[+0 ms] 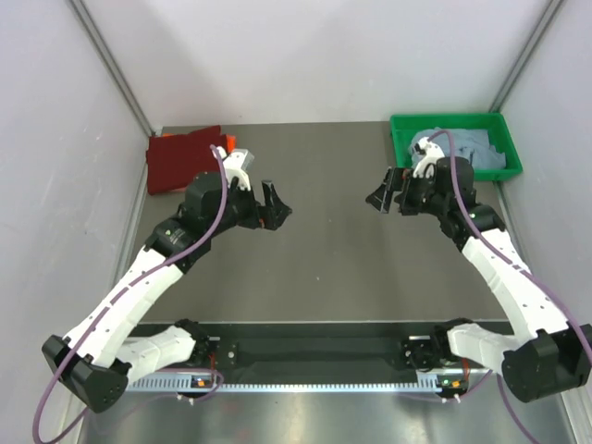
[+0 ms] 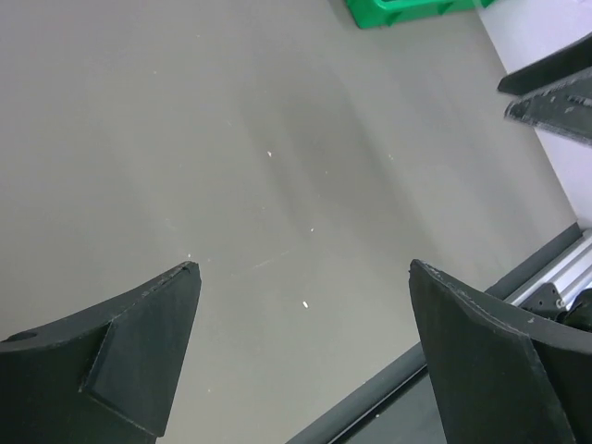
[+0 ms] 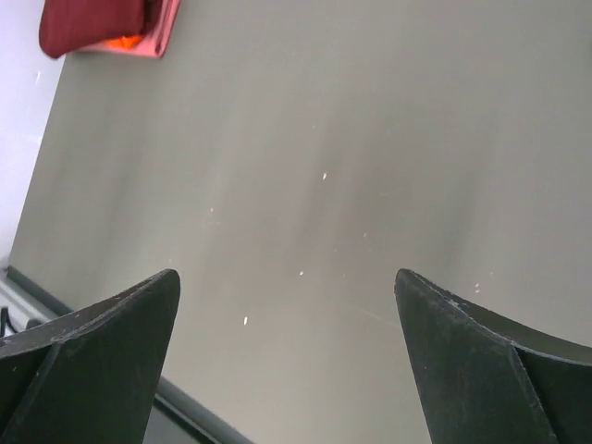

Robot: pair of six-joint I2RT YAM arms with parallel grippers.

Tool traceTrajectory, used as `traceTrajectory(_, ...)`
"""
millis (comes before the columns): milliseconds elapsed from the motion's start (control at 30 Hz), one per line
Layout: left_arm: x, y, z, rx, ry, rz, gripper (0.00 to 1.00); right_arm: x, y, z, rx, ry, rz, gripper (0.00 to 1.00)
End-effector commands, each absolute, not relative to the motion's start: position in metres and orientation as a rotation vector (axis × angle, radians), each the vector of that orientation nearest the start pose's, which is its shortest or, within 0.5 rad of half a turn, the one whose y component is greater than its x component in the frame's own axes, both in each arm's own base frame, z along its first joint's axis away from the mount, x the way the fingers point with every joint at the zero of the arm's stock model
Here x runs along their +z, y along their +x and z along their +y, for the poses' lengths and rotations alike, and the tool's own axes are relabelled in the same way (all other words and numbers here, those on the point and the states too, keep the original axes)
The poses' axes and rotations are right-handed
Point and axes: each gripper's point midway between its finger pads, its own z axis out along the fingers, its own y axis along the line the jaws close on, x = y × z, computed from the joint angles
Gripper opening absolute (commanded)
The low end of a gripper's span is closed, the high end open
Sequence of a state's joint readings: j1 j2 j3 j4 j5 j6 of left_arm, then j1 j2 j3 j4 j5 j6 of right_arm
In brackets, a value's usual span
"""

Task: Fold and stack the t-shirts
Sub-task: Grab the tshirt from the pile

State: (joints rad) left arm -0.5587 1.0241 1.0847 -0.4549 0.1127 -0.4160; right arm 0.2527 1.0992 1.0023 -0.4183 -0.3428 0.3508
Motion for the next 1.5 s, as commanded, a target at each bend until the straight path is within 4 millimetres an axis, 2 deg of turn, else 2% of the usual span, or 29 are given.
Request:
traceTrajectory(0,0.31,0.266,-0.208,-0.741,0.255,1.956,0.99,0.273,0.319,0.148,0.682,-0.089,1.997,1.0)
traceTrajectory(133,0.316,0.26,-0.199,-0.698,0.28,1.937,0.99,0.262,0.339,0.132,0.559,-0.015,2.02,1.0)
traceTrajectory(200,0.315,0.258,-0.196,-0.687,0.296,1.931,0.99,0.263,0.354,0.122,0.491,0.051,2.005,1.0)
traceTrajectory(267,0.316,0.253,-0.194,-0.678,0.33,1.915,0.99,0.254,0.368,0.125,0.477,0.059,2.019,1.0)
traceTrajectory(300,0.314,0.253,-0.192,-0.664,0.343,1.915,0.99,0.241,0.381,0.121,0.434,0.074,2.056,1.0)
traceTrajectory(333,0.315,0.251,-0.19,-0.656,0.351,1.909,0.99,0.237,0.39,0.115,0.387,0.094,2.068,0.99)
traceTrajectory(367,0.311,0.248,-0.188,-0.645,0.361,1.92,0.99,0.253,0.407,0.102,0.302,0.142,2.034,1.0)
traceTrajectory(400,0.309,0.248,-0.185,-0.62,0.373,1.921,0.99,0.254,0.419,0.089,0.243,0.162,2.034,1.0)
traceTrajectory(433,0.308,0.247,-0.182,-0.607,0.369,1.923,0.99,0.239,0.435,0.081,0.193,0.169,2.078,1.0)
traceTrajectory(467,0.306,0.246,-0.18,-0.599,0.368,1.925,0.99,0.258,0.451,0.074,0.176,0.18,2.034,1.0)
traceTrajectory(500,0.302,0.243,-0.179,-0.605,0.372,1.938,0.99,0.259,0.464,0.058,0.136,0.189,2.031,1.0)
traceTrajectory(533,0.304,0.239,-0.18,-0.62,0.377,1.931,0.99,0.257,0.483,0.052,0.118,0.191,2.033,1.0)
traceTrajectory(567,0.305,0.236,-0.181,-0.637,0.384,1.927,0.99,0.255,0.493,0.043,0.088,0.185,2.036,1.0)
traceTrajectory(600,0.307,0.234,-0.183,-0.656,0.387,1.92,0.99,0.251,0.501,0.026,0.06,0.215,2.043,1.0)
traceTrajectory(667,0.312,0.23,-0.184,-0.678,0.391,1.9,0.99,0.241,0.521,0.013,0.033,0.218,2.049,0.92)
traceTrajectory(700,0.313,0.229,-0.183,-0.677,0.392,1.892,0.99,0.228,0.528,0.0,0.012,0.237,2.064,0.85)
traceTrajectory(767,0.317,0.231,-0.181,-0.665,0.393,1.877,0.99,0.222,0.538,-0.017,-0.018,0.263,2.066,0.8)
traceTrajectory(800,0.317,0.232,-0.181,-0.654,0.396,1.876,0.99,0.206,0.543,-0.032,-0.047,0.294,2.095,0.79)
traceTrajectory(833,0.317,0.234,-0.179,-0.642,0.391,1.874,0.99,0.205,0.546,-0.04,-0.078,0.308,2.095,0.78)
traceTrajectory(900,0.317,0.236,-0.179,-0.63,0.394,1.876,0.99,0.186,0.548,-0.06,-0.152,0.315,2.131,0.79)
traceTrajectory(1000,0.319,0.236,-0.18,-0.638,0.389,1.879,0.99,0.171,0.547,-0.095,-0.311,0.342,2.148,0.8)
traceTrajectory(1133,0.326,0.235,-0.186,-0.68,0.398,1.851,0.99,0.153,0.555,-0.113,-0.264,0.355,2.16,0.77)
traceTrajectory(1167,0.325,0.236,-0.188,-0.681,0.402,1.855,0.99,0.142,0.558,-0.117,-0.254,0.365,2.175,0.76)
traceTrajectory(1233,0.326,0.24,-0.189,-0.673,0.401,1.856,0.99,0.141,0.567,-0.12,-0.237,0.367,2.166,0.75)
traceTrajectory(1267,0.322,0.245,-0.19,-0.662,0.397,1.874,0.99,0.133,0.57,-0.12,-0.229,0.367,2.179,0.75)
traceTrajectory(1300,0.32,0.246,-0.19,-0.658,0.394,1.884,0.99,0.136,0.575,-0.12,-0.223,0.365,2.168,0.74)
traceTrajectory(1333,0.323,0.247,-0.191,-0.666,0.384,1.884,0.99,0.136,0.577,-0.12,-0.221,0.368,2.166,0.7)
traceTrajectory(1433,0.321,0.249,-0.195,-0.681,0.373,1.903,0.98,0.145,0.582,-0.122,-0.221,0.388,2.146,0.32)
traceTrajectory(1467,0.321,0.249,-0.195,-0.688,0.36,1.904,0.98,0.156,0.582,-0.122,-0.217,0.389,2.128,0.13)
